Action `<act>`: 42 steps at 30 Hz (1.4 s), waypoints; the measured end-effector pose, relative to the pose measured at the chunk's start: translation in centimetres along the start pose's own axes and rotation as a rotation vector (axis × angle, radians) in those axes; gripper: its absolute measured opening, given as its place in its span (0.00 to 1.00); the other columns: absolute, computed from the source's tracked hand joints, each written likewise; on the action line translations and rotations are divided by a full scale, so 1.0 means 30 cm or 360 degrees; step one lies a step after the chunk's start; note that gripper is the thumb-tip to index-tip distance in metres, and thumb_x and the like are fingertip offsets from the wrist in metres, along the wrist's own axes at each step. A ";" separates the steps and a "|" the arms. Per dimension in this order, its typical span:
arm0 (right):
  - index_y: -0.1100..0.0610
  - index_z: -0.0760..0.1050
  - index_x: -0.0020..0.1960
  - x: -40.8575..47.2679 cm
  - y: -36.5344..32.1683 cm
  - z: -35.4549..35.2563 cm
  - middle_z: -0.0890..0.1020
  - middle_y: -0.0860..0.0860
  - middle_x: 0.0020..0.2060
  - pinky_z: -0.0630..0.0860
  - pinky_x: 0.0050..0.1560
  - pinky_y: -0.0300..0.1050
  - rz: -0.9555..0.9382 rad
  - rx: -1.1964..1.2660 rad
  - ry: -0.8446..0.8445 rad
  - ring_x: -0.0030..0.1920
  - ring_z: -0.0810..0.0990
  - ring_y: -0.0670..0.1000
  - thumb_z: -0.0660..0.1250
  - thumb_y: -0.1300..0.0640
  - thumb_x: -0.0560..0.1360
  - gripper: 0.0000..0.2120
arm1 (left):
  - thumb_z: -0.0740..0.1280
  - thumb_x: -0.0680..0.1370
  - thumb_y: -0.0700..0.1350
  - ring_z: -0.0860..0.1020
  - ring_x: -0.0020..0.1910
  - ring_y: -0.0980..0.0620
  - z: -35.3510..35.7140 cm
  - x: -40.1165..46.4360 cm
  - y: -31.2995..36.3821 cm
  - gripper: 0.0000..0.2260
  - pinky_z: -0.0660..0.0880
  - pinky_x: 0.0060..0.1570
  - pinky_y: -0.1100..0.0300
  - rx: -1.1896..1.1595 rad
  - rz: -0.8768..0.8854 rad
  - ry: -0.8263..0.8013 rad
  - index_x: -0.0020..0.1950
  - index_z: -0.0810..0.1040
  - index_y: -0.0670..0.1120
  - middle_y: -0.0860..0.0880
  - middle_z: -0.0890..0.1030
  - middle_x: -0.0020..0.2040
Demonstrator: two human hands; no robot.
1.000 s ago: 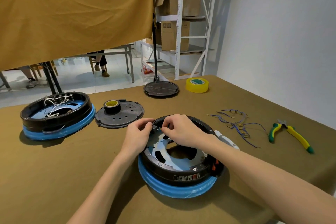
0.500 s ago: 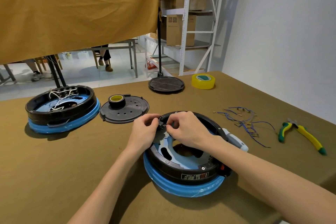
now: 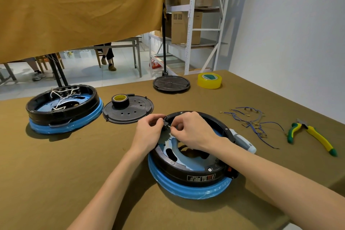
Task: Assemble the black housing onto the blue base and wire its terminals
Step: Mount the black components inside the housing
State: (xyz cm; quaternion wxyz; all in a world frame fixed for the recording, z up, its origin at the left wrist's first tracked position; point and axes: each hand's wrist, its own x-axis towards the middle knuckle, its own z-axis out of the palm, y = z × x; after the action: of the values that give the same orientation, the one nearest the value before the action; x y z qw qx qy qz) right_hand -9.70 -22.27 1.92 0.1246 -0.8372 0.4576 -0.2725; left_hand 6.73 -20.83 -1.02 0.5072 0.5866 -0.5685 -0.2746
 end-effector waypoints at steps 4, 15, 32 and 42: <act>0.53 0.86 0.47 -0.005 -0.002 -0.005 0.81 0.45 0.30 0.80 0.40 0.48 0.0008 -0.0015 0.0007 0.32 0.77 0.45 0.68 0.53 0.77 0.09 | 0.63 0.84 0.40 0.78 0.52 0.60 0.000 0.001 -0.001 0.11 0.77 0.54 0.63 -0.0009 0.0001 0.0001 0.64 0.81 0.45 0.52 0.81 0.52; 0.53 0.85 0.46 -0.006 -0.010 -0.009 0.81 0.45 0.29 0.81 0.40 0.48 0.0031 -0.0020 0.0027 0.31 0.78 0.45 0.68 0.54 0.77 0.08 | 0.63 0.84 0.41 0.78 0.52 0.61 0.002 0.002 -0.006 0.11 0.76 0.50 0.67 -0.0026 -0.0007 -0.0005 0.64 0.81 0.46 0.54 0.81 0.51; 0.53 0.85 0.47 -0.003 -0.015 -0.003 0.79 0.44 0.29 0.77 0.39 0.44 -0.0001 -0.0078 0.0013 0.31 0.76 0.44 0.68 0.53 0.78 0.08 | 0.63 0.84 0.41 0.78 0.51 0.63 0.005 -0.001 -0.008 0.11 0.74 0.44 0.72 -0.0040 -0.0023 0.0012 0.64 0.81 0.46 0.56 0.80 0.50; 0.60 0.81 0.47 0.003 -0.011 0.011 0.75 0.48 0.33 0.76 0.41 0.48 -0.0139 -0.0126 -0.0011 0.35 0.71 0.48 0.66 0.59 0.80 0.08 | 0.64 0.84 0.42 0.80 0.54 0.57 0.011 -0.003 -0.010 0.11 0.78 0.55 0.61 -0.0068 -0.0043 0.0056 0.63 0.82 0.46 0.51 0.83 0.53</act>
State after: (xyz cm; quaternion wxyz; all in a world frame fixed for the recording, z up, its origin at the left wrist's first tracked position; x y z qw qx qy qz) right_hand -9.24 -22.18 1.85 0.0809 -0.8615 0.4307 -0.2563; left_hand 6.54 -20.90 -1.43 0.5258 0.5879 -0.5457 -0.2830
